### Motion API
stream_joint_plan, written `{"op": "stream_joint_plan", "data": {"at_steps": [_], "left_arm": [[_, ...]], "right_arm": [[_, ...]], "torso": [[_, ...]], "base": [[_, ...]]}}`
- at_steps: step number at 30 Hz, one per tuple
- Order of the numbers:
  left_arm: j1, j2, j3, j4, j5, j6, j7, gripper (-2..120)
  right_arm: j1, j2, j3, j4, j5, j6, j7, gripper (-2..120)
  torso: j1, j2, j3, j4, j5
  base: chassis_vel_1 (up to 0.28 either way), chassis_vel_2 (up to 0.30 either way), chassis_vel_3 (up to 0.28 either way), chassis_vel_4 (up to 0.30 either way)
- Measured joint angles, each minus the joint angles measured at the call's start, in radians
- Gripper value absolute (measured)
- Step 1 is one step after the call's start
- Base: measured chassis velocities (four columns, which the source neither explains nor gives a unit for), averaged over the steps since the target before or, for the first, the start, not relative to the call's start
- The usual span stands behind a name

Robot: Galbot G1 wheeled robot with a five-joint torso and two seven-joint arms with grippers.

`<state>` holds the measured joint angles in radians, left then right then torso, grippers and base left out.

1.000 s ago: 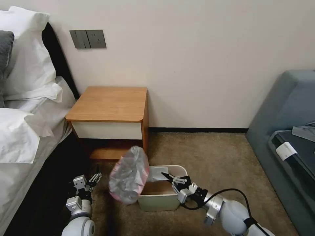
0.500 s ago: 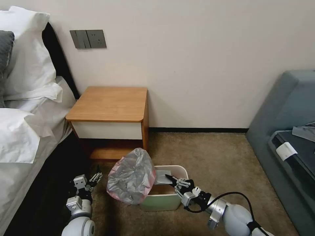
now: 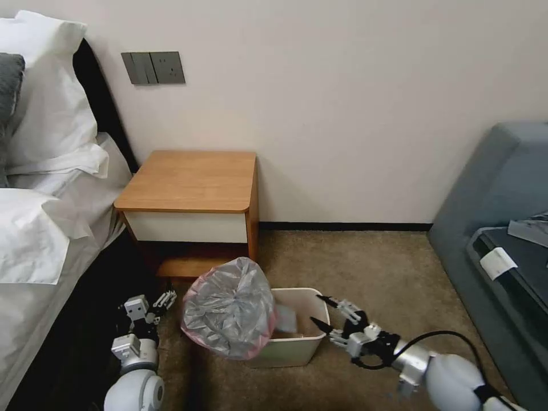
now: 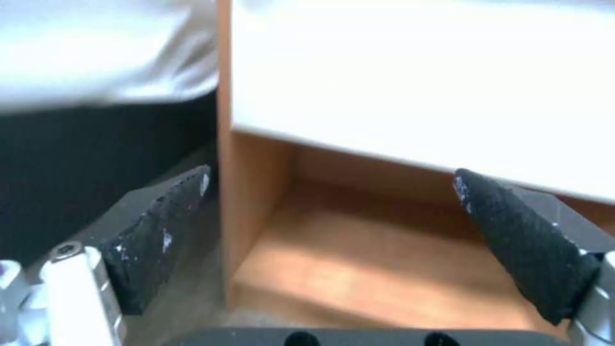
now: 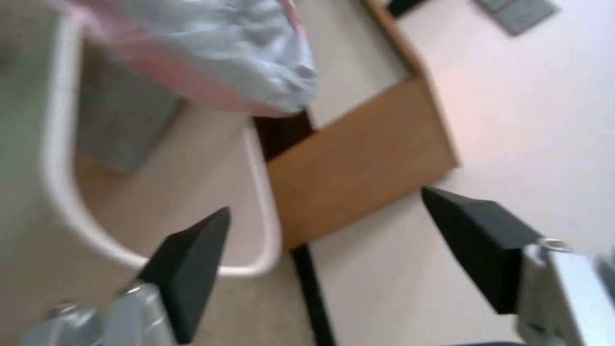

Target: Pick up the garbage bag from the table and place it over the trash can.

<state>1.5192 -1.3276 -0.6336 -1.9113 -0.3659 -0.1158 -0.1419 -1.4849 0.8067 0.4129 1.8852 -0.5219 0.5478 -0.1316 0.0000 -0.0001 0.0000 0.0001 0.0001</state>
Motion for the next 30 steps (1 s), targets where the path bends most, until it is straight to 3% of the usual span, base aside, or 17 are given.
{"op": "stream_joint_plan", "data": {"at_steps": [2, 4, 5, 10, 11, 14, 15, 17, 21, 24, 26, 28, 30], "left_arm": [[0.028, 0.023, -0.003, -0.09, -0.025, 0.034, 0.016, 100], [0.035, 0.028, -0.003, -0.11, -0.029, 0.044, 0.018, 100], [0.055, 0.04, -0.002, -0.167, -0.038, 0.072, 0.02, 100], [0.094, 0.062, 0.017, -0.344, -0.116, 0.154, 0.034, 100], [0.094, 0.062, 0.017, -0.344, -0.116, 0.154, 0.034, 100], [0.149, 0.1, 0.036, -0.511, -0.242, 0.362, 0.072, 99], [0.149, 0.1, 0.036, -0.511, -0.242, 0.362, 0.072, 99], [0.17, 0.118, 0.046, -0.52, -0.249, 0.45, 0.074, 99], [0.177, 0.118, 0.054, -0.471, -0.219, 0.456, 0.087, 100], [0.179, 0.104, 0.082, -0.364, -0.174, 0.38, 0.128, 99], [0.178, 0.098, 0.097, -0.335, -0.149, 0.359, 0.131, 100], [0.175, 0.093, 0.108, -0.319, -0.131, 0.363, 0.126, 100], [0.163, 0.078, 0.125, -0.299, -0.131, 0.43, 0.116, 99]], "right_arm": [[-0.017, 0.023, 0.058, 0.021, 0.03, 0.005, -0.001, 91], [-0.021, 0.033, 0.072, 0.027, 0.038, 0.006, -0.002, 94], [-0.027, 0.058, 0.102, 0.039, 0.054, 0.008, -0.003, 99], [-0.033, 0.138, 0.145, 0.055, 0.078, 0.013, -0.003, 100], [-0.033, 0.138, 0.145, 0.055, 0.078, 0.013, -0.003, 100], [-0.038, 0.189, 0.144, 0.055, 0.087, 0.016, 0.01, 100], [-0.038, 0.189, 0.144, 0.055, 0.087, 0.016, 0.01, 100], [-0.038, 0.201, 0.139, 0.055, 0.088, 0.02, 0.015, 100], [-0.038, 0.209, 0.133, 0.055, 0.09, 0.021, 0.019, 100], [-0.038, 0.216, 0.122, 0.055, 0.09, 0.021, 0.022, 100], [-0.038, 0.217, 0.119, 0.055, 0.09, 0.021, 0.022, 100], [-0.038, 0.218, 0.116, 0.055, 0.09, 0.021, 0.022, 100], [-0.038, 0.221, 0.11, 0.054, 0.089, 0.022, 0.023, 100]], "torso": [[0.0, 0.0, 0.0, -0.0001, 0.0], [0.0, 0.0, 0.0, -0.0002, 0.0], [0.0, 0.0, 0.0, -0.0002, -0.0001], [0.0, 0.0, 0.0, -0.0001, -0.0001], [0.0, 0.0, 0.0, -0.0001, -0.0001], [0.0, 0.0, 0.0, -0.0002, 0.0], [0.0, 0.0, 0.0, -0.0002, 0.0], [0.0, 0.0, 0.0, -0.0001, -0.0001], [0.0, 0.0, 0.0, -0.0001, -0.0003], [0.0, 0.0, 0.0, -0.0001, -0.0004], [0.0, 0.0, 0.0, -0.0001, -0.0005], [0.0, 0.0, 0.0, -0.0001, -0.0003], [0.0, 0.0, 0.0, -0.0002, -0.0002]], "base": [[0.0, 0.0, 0.0, 0.0], [0.0, 0.0, 0.0, 0.0], [0.0, 0.0, 0.0, 0.0], [0.0, 0.0, 0.0, 0.0], [0.0, 0.0, 0.0, 0.0], [0.0, 0.0, 0.0, 0.0], [0.0, 0.0, 0.0, 0.0], [0.0, 0.0, 0.0, 0.0], [0.0, 0.0, 0.0, 0.0], [0.0, 0.0, 0.0, 0.0], [0.0, 0.0, 0.0, 0.0], [0.0, 0.0, 0.0, 0.0], [0.0, 0.0, 0.0, 0.0]]}}
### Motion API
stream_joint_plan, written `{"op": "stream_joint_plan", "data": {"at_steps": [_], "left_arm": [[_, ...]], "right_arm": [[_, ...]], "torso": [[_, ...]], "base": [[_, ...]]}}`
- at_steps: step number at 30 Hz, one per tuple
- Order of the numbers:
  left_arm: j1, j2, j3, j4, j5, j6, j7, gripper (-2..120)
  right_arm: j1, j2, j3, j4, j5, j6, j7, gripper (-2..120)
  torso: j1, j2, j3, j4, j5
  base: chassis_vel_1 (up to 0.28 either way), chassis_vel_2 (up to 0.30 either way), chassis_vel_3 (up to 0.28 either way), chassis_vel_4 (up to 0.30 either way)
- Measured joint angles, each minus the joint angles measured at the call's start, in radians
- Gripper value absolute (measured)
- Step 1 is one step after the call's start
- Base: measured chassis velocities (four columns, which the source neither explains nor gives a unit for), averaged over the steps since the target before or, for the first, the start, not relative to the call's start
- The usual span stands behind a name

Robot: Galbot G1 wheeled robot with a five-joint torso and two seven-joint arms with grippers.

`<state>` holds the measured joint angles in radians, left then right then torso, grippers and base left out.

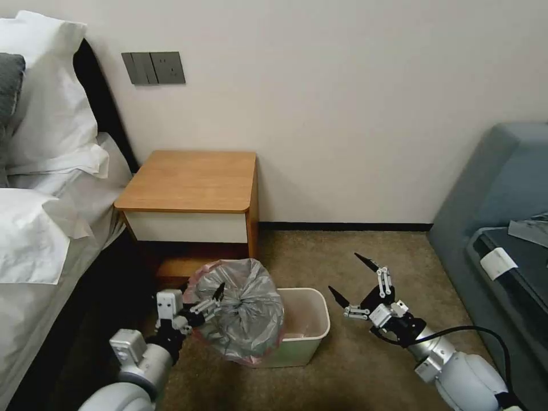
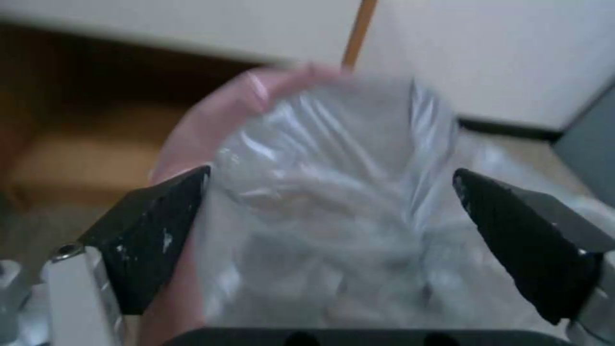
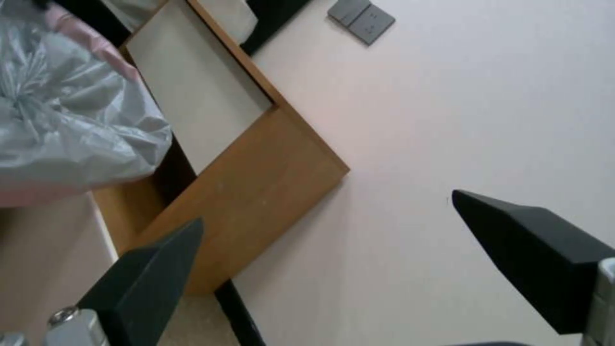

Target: Pick up the garbage bag from the table and place it over the trash can.

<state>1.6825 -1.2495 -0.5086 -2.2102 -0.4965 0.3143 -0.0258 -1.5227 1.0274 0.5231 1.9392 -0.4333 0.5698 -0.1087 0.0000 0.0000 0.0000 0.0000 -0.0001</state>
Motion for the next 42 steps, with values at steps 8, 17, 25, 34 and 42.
{"op": "stream_joint_plan", "data": {"at_steps": [8, 17, 25, 34, 42], "left_arm": [[-0.007, -0.031, 0.028, 0.021, -0.035, 0.045, -0.002, 97], [-0.029, -0.039, 0.008, 0.039, 0.022, 0.081, 0.025, 100], [-0.065, -0.05, -0.016, 0.055, 0.066, 0.197, 0.096, 97], [-0.138, -0.052, -0.033, 0.072, 0.01, 0.358, 0.177, 95], [-0.242, -0.056, -0.019, 0.145, 0.061, 0.43, 0.207, 78]], "right_arm": [[-0.001, 0.003, -0.017, -0.013, -0.007, 0.006, 0.003, 100], [0.003, 0.005, -0.038, -0.025, -0.018, 0.011, 0.003, 100], [0.023, 0.0, -0.082, -0.034, -0.023, 0.011, 0.001, 100], [0.008, 0.009, -0.092, -0.022, -0.044, 0.012, 0.0, 100], [-0.008, 0.029, -0.107, -0.008, -0.068, 0.015, -0.004, 100]], "torso": [[0.0, 0.0, 0.0, 0.0, 0.0002], [0.0, 0.0, 0.0, 0.0, 0.0001], [0.0, 0.0, 0.0, 0.0003, 0.0001], [0.0, 0.0, 0.0, 0.0, 0.0001], [0.0, 0.0, 0.0, -0.0001, 0.0]], "base": [[0.0, 0.0, 0.0, 0.0], [0.0, 0.0, 0.0, 0.0], [0.0, 0.0, 0.0, 0.0], [0.0, 0.0, 0.0, 0.0], [0.0, 0.0, 0.0, 0.0]]}}
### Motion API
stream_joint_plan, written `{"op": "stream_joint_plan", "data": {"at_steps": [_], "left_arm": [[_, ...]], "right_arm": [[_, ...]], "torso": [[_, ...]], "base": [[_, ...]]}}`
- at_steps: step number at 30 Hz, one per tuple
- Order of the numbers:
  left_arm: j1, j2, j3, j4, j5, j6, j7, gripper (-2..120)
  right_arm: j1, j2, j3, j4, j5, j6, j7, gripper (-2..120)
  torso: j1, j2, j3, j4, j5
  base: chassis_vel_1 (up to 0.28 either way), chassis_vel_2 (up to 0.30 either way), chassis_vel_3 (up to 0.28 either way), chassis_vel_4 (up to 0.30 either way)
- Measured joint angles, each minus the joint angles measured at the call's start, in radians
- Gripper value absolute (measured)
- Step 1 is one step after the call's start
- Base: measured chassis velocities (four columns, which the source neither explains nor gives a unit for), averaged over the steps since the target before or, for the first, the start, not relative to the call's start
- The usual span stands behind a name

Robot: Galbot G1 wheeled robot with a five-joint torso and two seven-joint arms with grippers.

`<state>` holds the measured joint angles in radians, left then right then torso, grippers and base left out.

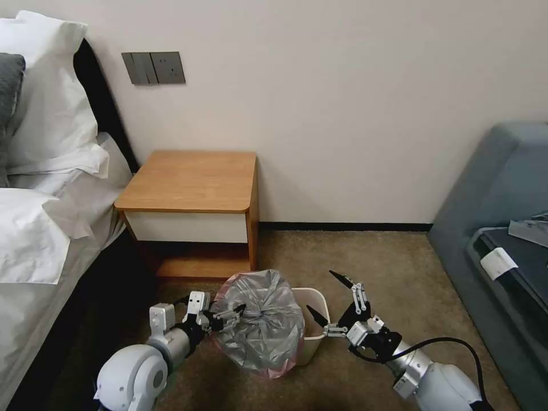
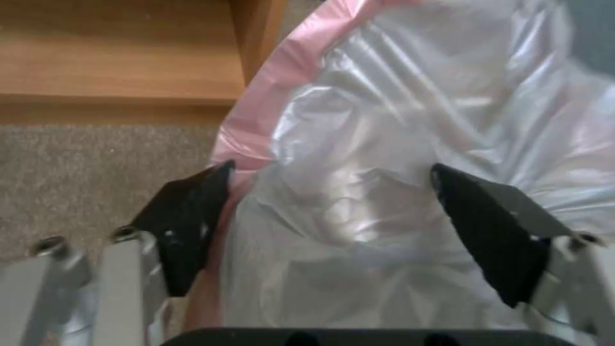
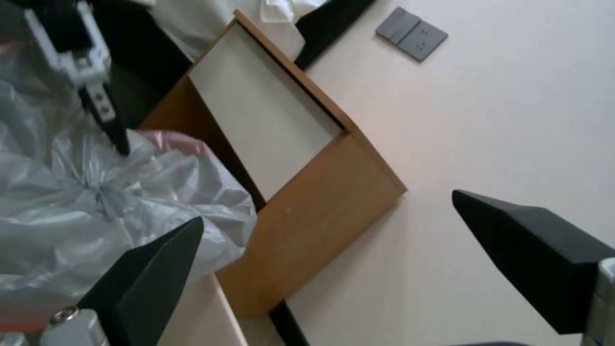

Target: Pick up the garbage bag from the table and place it over the trash can.

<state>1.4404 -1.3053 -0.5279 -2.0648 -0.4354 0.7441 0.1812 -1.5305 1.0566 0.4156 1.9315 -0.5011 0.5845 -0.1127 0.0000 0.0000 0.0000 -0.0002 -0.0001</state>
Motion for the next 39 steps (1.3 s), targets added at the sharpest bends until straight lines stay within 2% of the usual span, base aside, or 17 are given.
{"op": "stream_joint_plan", "data": {"at_steps": [3, 4, 6, 9, 20, 26, 30, 32, 33, 34, 36, 37, 38, 39], "left_arm": [[-0.007, 0.003, 0.008, 0.042, 0.051, -0.001, 0.046, 68], [-0.007, 0.003, 0.008, 0.042, 0.051, -0.001, 0.046, 68], [-0.011, 0.005, 0.008, 0.059, 0.062, -0.005, 0.076, 57], [-0.014, 0.003, 0.01, 0.068, 0.067, -0.007, 0.085, 49], [0.007, -0.01, 0.015, 0.053, 0.07, -0.006, 0.031, 7], [0.02, -0.017, 0.015, 0.041, 0.072, -0.007, 0.008, 3], [0.031, -0.025, 0.015, 0.029, 0.073, -0.007, -0.039, 3], [0.047, -0.032, 0.015, 0.012, 0.075, -0.029, -0.083, 3], [0.069, -0.04, 0.012, -0.012, 0.078, -0.075, -0.118, 3], [0.069, -0.04, 0.012, -0.012, 0.078, -0.075, -0.118, 3], [0.092, -0.047, 0.006, -0.046, 0.078, -0.137, -0.137, 3], [0.108, -0.05, 0.002, -0.075, 0.079, -0.212, -0.146, 3], [0.108, -0.05, 0.002, -0.075, 0.079, -0.212, -0.146, 3], [0.111, -0.05, 0.006, -0.089, 0.078, -0.266, -0.152, 3]], "right_arm": [[-0.007, 0.005, 0.002, 0.007, -0.002, 0.001, 0.0, 100], [-0.007, 0.005, 0.002, 0.007, -0.002, 0.001, 0.0, 100], [-0.011, 0.006, 0.004, 0.009, -0.003, 0.001, 0.0, 100], [-0.013, 0.008, 0.004, 0.009, -0.006, 0.002, -0.001, 100], [-0.003, 0.018, -0.012, 0.005, -0.012, 0.001, -0.004, 100], [0.001, 0.018, -0.02, 0.007, -0.013, -0.004, -0.004, 100], [0.002, 0.021, -0.025, 0.013, -0.014, -0.006, -0.004, 100], [0.003, 0.024, -0.034, 0.023, -0.009, -0.012, 0.0, 100], [0.005, 0.028, -0.053, 0.043, 0.019, -0.029, 0.014, 100], [0.005, 0.028, -0.053, 0.043, 0.019, -0.029, 0.014, 100], [0.009, 0.03, -0.093, 0.078, 0.106, -0.072, 0.039, 100], [0.013, 0.029, -0.141, 0.123, 0.233, -0.142, 0.065, 100], [0.013, 0.029, -0.141, 0.123, 0.233, -0.142, 0.065, 100], [0.017, 0.026, -0.171, 0.165, 0.322, -0.207, 0.083, 100]], "torso": [[0.0, 0.0, 0.0, 0.0002, 0.0], [0.0, 0.0, 0.0, 0.0002, 0.0], [0.0, 0.0, 0.0, 0.0002, 0.0003], [0.0, 0.0, 0.0, 0.0001, 0.0004], [0.0, 0.0, 0.0, 0.0001, 0.0], [0.0, 0.0, 0.0, 0.0001, 0.0], [0.0, 0.0, 0.0, 0.0, 0.0], [0.0, 0.0, 0.0, 0.0, -0.0001], [0.0, 0.0, 0.0, 0.0001, 0.0001], [0.0, 0.0, 0.0, 0.0001, 0.0001], [0.0, 0.0, 0.0, 0.0001, -0.0001], [0.0, 0.0, 0.0, 0.0004, 0.0006], [0.0, 0.0, 0.0, 0.0004, 0.0006], [0.0, 0.0, 0.0, 0.0005, 0.0003]], "base": [[0.0, 0.0, 0.0, 0.0], [0.0, 0.0, 0.0, 0.0], [0.0, 0.0, 0.0, 0.0], [0.0, 0.0, 0.0, 0.0], [0.0, 0.0, 0.0, 0.0], [0.0, 0.0, 0.0, 0.0], [0.0, 0.0, 0.0, 0.0], [0.0, 0.0, 0.0, 0.0], [0.0, 0.0, 0.0, 0.0], [0.0, 0.0, 0.0, 0.0], [0.0, 0.0, 0.0, 0.0], [0.0, 0.0, 0.0, 0.0], [0.0, 0.0, 0.0, 0.0], [0.0, 0.0, 0.0, 0.0]]}}
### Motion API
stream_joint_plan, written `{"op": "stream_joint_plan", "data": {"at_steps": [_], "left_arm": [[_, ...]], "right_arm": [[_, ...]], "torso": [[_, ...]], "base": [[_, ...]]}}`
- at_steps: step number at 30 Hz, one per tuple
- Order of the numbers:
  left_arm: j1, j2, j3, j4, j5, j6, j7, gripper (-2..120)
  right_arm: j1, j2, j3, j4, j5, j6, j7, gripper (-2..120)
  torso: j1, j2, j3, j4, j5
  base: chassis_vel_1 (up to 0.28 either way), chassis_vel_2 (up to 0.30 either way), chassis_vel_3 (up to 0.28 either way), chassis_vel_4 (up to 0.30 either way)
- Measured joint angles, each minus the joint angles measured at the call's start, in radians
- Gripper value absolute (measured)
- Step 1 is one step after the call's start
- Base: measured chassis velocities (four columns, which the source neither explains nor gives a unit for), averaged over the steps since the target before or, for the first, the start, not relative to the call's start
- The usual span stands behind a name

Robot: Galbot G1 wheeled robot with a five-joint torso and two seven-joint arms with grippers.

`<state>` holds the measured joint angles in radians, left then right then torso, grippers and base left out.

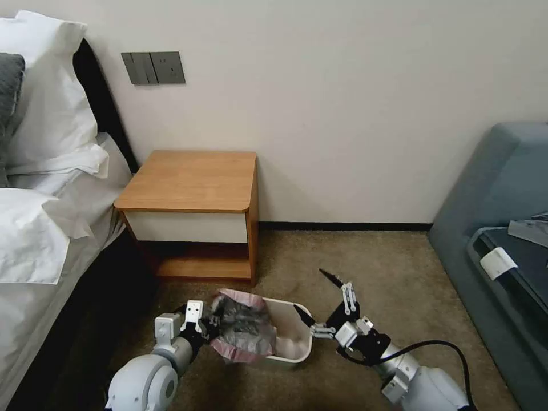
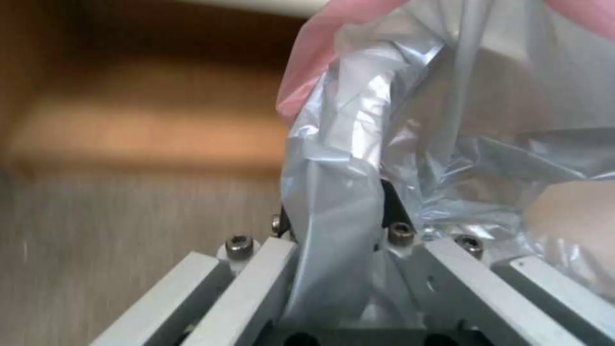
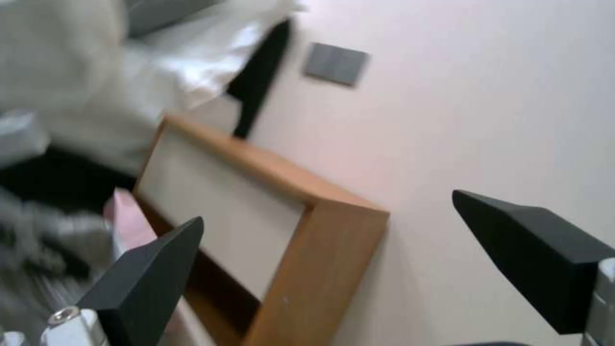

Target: Pick up the garbage bag from the table and place it over the trash can.

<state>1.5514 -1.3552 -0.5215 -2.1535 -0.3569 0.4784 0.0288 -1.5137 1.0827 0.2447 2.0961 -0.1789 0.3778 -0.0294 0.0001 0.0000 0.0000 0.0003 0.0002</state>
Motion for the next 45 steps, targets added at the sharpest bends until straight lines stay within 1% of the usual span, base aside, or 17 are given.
{"op": "stream_joint_plan", "data": {"at_steps": [1, 2, 3, 6, 9, 11, 14, 17, 21, 27, 29, 30, 36, 39, 40, 43, 45], "left_arm": [[-0.001, 0.001, 0.003, -0.004, -0.001, -0.026, -0.002, 3], [-0.009, 0.003, 0.01, -0.009, -0.005, -0.089, -0.005, 3], [-0.009, 0.003, 0.01, -0.009, -0.005, -0.089, -0.005, 3], [-0.022, 0.003, 0.015, -0.007, -0.029, -0.165, -0.009, 3], [-0.024, 0.003, 0.015, -0.005, -0.036, -0.198, -0.012, 3], [-0.02, 0.004, 0.013, -0.005, -0.036, -0.216, -0.013, 3], [-0.01, 0.002, -0.004, -0.011, -0.03, -0.238, -0.016, 3], [-0.008, -0.001, -0.007, -0.014, -0.03, -0.239, -0.016, 3], [-0.009, -0.011, -0.009, -0.015, -0.031, -0.239, -0.013, 3], [-0.011, -0.014, -0.008, -0.012, -0.034, -0.238, -0.013, 3], [-0.013, -0.014, -0.009, -0.006, -0.038, -0.235, -0.013, 3], [-0.013, -0.014, -0.009, -0.006, -0.038, -0.235, -0.013, 3], [-0.022, -0.017, -0.005, -0.001, -0.048, -0.232, -0.013, 3], [-0.023, -0.018, -0.004, 0.0, -0.049, -0.231, -0.013, 3], [-0.023, -0.018, -0.003, 0.0, -0.05, -0.231, -0.013, 3], [-0.021, -0.018, -0.003, -0.002, -0.052, -0.23, -0.013, 3], [-0.02, -0.018, -0.003, -0.003, -0.052, -0.229, -0.014, 3]], "right_arm": [[0.003, -0.001, -0.011, 0.021, 0.041, -0.031, 0.006, 100], [0.019, -0.005, -0.034, 0.073, 0.139, -0.111, 0.011, 100], [0.019, -0.005, -0.034, 0.073, 0.139, -0.111, 0.011, 100], [0.098, -0.025, -0.069, 0.135, 0.303, -0.249, -0.03, 100], [0.154, -0.048, -0.093, 0.136, 0.355, -0.297, -0.067, 100], [0.213, -0.071, -0.114, 0.116, 0.354, -0.319, -0.104, 100], [0.4, -0.141, -0.188, 0.035, 0.263, -0.368, -0.213, 100], [0.455, -0.155, -0.226, 0.013, 0.241, -0.398, -0.244, 100], [0.571, -0.133, -0.313, -0.07, 0.121, -0.405, -0.286, 100], [0.642, -0.101, -0.356, -0.135, 0.009, -0.354, -0.293, 100], [0.666, -0.091, -0.361, -0.164, -0.055, -0.318, -0.303, 89], [0.666, -0.091, -0.361, -0.164, -0.055, -0.318, -0.303, 89], [0.651, -0.091, -0.352, -0.177, -0.107, -0.283, -0.321, 65], [0.643, -0.091, -0.349, -0.177, -0.111, -0.28, -0.321, 59], [0.636, -0.092, -0.345, -0.176, -0.121, -0.273, -0.321, 50], [0.628, -0.092, -0.342, -0.176, -0.132, -0.264, -0.322, 43], [0.618, -0.09, -0.338, -0.176, -0.138, -0.261, -0.319, 31]], "torso": [[0.0, 0.0, 0.0, -0.0002, -0.0003], [0.0, 0.0, 0.0, -0.0006, -0.0004], [0.0, 0.0, 0.0, -0.0006, -0.0004], [0.0, 0.0, 0.0, -0.0003, -0.0004], [0.0, 0.0, 0.0, -0.0006, -0.0004], [0.0, 0.0, 0.0, -0.0005, -0.0003], [0.0, 0.0, 0.0, 0.0, -0.0002], [0.0, 0.0, 0.0, -0.0001, -0.0003], [0.0, 0.0, 0.0, -0.0003, -0.0002], [0.0, 0.0, 0.0, -0.0002, -0.0002], [0.0, 0.0, 0.0, -0.0002, -0.0003], [0.0, 0.0, 0.0, -0.0002, -0.0003], [0.0, 0.0, 0.0, -0.0004, -0.0002], [0.0, 0.0, 0.0, -0.0005, -0.0002], [0.0, 0.0, 0.0, -0.0004, -0.0003], [0.0, 0.0, 0.0, -0.0004, -0.0003], [0.0, 0.0, 0.0, -0.0004, -0.0002]], "base": [[0.0, 0.0, 0.0, 0.0], [0.0, 0.0, 0.0, 0.0], [0.0, 0.0, 0.0, 0.0], [0.0, 0.0, 0.0, 0.0], [0.0, 0.0, 0.0, 0.0], [0.0, 0.0, 0.0, 0.0], [0.0, 0.0, 0.0, 0.0], [0.0, 0.0, 0.0, 0.0], [0.0, 0.0, 0.0, 0.0], [0.0, 0.0, 0.0, 0.0], [0.0, 0.0, 0.0, 0.0], [0.0, 0.0, 0.0, 0.0], [0.0, 0.0, 0.0, 0.0], [0.0, 0.0, 0.0, 0.0], [0.0, 0.0, 0.0, 0.0], [0.0, 0.0, 0.0, 0.0], [0.0, 0.0, 0.0, 0.0]]}}
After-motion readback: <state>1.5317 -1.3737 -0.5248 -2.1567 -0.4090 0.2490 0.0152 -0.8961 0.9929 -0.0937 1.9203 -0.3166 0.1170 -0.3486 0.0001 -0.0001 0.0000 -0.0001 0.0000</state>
